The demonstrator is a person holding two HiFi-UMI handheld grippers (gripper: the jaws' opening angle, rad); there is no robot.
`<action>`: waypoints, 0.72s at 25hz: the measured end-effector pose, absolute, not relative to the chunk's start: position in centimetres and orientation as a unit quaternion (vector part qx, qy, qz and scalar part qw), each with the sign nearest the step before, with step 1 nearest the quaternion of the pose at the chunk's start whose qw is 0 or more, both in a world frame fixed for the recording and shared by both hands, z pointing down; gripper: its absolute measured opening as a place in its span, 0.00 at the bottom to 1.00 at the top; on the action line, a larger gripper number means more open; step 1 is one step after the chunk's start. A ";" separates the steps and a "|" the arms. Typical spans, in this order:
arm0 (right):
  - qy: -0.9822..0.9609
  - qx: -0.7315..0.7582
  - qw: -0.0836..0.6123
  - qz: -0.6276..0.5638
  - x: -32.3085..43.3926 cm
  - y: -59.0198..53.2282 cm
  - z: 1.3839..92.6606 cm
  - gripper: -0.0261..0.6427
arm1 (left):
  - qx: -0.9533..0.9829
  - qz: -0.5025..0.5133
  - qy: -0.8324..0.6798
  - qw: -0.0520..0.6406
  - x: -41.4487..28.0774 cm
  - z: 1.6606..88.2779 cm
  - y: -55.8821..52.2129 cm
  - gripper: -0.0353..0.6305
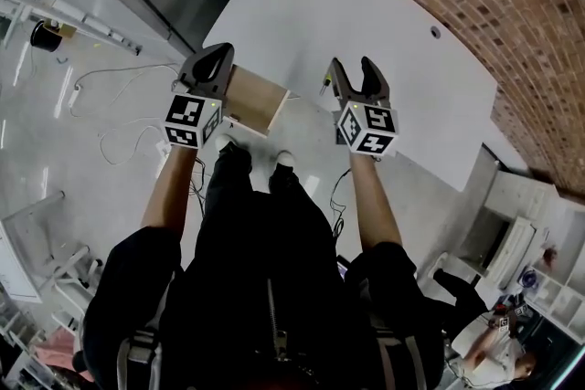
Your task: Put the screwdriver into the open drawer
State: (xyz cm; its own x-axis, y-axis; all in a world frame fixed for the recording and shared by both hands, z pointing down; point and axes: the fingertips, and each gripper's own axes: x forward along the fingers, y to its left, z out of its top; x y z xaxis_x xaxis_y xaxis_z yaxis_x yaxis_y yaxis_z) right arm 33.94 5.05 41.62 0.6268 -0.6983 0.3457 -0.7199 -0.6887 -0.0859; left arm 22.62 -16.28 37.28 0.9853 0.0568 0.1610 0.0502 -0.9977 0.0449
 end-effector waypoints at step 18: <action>-0.293 0.854 0.007 0.429 38.2 8.2 64.2 0.42 | 0.986 0.148 -0.049 0.056 16.7 44.4 -19.4 0.09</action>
State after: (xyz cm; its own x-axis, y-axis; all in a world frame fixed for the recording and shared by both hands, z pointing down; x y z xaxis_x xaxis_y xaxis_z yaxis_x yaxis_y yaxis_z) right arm 38.22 8.19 64.23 0.4591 -0.4957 0.7372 -0.5070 -0.8276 -0.2408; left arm 16.75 -19.37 44.39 0.9514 -0.0802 0.2973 -0.1135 -0.9888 0.0964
